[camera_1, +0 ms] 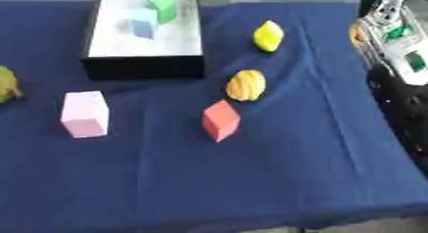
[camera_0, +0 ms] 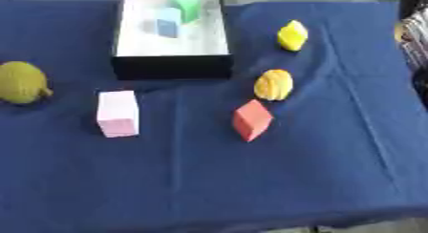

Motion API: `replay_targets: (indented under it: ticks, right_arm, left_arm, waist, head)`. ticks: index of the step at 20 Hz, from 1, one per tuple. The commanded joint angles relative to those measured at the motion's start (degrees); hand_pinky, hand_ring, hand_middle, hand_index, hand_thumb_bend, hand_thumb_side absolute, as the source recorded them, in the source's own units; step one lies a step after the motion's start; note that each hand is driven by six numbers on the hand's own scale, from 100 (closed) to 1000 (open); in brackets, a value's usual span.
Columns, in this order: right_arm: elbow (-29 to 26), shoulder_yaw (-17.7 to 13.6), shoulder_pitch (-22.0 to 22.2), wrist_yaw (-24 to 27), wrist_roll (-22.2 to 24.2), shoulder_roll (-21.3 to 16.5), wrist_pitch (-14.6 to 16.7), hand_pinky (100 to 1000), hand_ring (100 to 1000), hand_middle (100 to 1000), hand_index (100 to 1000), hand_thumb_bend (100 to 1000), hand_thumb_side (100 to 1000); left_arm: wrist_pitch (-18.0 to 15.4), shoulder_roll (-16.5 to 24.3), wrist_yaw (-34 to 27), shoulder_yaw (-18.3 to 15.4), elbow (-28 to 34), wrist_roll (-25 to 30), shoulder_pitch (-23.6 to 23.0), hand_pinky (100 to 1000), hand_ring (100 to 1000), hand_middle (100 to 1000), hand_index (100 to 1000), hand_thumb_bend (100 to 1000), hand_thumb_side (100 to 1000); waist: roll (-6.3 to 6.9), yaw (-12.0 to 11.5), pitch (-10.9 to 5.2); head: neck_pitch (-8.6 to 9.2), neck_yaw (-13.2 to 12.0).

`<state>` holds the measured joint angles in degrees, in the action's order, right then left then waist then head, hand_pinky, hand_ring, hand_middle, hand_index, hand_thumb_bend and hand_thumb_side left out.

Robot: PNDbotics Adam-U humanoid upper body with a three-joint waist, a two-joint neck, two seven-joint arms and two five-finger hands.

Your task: Pick up objects on the table and place them in the box.

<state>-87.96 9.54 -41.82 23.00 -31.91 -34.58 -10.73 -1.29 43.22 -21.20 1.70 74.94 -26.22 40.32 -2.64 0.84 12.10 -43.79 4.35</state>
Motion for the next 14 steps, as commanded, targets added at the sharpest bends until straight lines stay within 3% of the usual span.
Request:
replay_targets:
  ticks: [1,14]
  right_arm:
    - [-1.04,-0.61,-1.04,0.33,0.03,-1.15,-0.04,943,792,793,888,387,529]
    - [-1.45,-0.53,-0.59,-0.35,0.13,-1.05,-0.09,943,791,794,886,384,529]
  left_arm:
    - [0.24,2.31,0.37,-0.09,1.16,0.06,0.96,874,940,897,945,243,794]
    - [1.9,4.0,2.71,0.72,3.28,1.65,-0.42,847,916,864,931,174,789]
  waist:
    - [-0.3,0.13,-0.95]
    - [0.3,-0.16,-0.35]
  head:
    - [-0.32,0.94]
    - [-0.32,-0.11]
